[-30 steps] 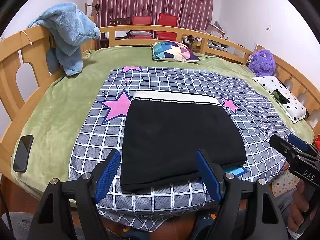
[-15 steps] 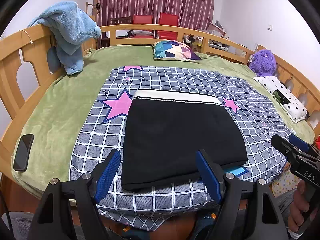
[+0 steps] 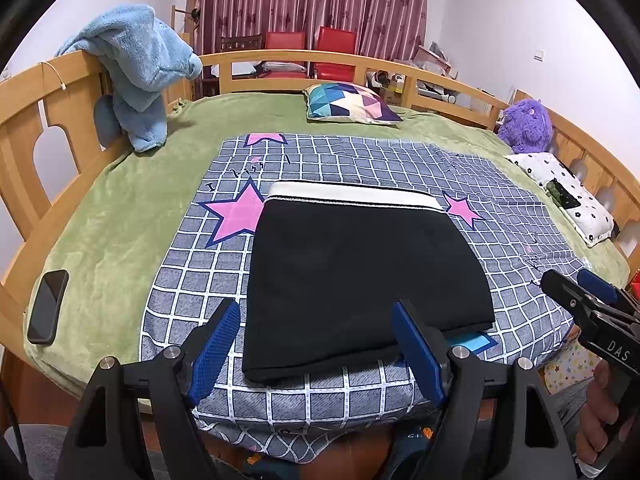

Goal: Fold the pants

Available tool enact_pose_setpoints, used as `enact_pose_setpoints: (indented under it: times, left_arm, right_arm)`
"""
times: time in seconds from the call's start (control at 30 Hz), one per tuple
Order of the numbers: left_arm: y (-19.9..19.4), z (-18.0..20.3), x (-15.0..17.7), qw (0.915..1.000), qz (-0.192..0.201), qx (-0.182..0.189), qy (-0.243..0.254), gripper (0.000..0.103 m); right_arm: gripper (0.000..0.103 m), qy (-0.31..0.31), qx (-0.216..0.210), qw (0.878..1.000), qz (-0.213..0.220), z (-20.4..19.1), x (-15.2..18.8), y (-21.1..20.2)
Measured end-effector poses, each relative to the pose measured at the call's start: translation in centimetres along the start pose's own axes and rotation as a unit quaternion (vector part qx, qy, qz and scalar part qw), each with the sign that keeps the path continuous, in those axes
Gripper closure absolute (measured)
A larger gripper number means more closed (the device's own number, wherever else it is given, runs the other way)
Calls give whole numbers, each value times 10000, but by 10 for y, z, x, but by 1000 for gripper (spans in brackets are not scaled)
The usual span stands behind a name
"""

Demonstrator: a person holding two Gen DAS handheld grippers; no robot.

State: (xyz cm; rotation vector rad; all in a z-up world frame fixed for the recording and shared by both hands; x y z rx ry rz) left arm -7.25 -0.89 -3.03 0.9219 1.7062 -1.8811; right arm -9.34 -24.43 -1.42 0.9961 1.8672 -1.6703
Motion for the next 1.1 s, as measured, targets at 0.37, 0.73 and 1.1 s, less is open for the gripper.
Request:
enact_pose_setpoints:
  times: [0.37, 0.73, 1.1]
  left_arm:
    - [-1, 0, 0, 10000, 13, 17, -3, 26]
    - [-2, 1, -2, 10000, 32, 38, 1, 26]
    - [-7, 6, -3, 9999, 113, 116, 45, 25]
  right_arm:
    - [7, 22, 8, 10000, 4, 1, 0, 0]
    - [7, 46, 13, 10000, 24, -1, 0, -1]
    - [7, 56, 4, 10000, 36, -6, 1, -1]
Point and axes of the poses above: each gripper's, at about its wrist camera, not at the fingertips, and y roughly the way its jaws point, z to its right, x to its underside, the point moved 4 cm from there along y, roughly the way its jaws point, and after that the axes turned 6 degrees about y, right-handed, at the moved point
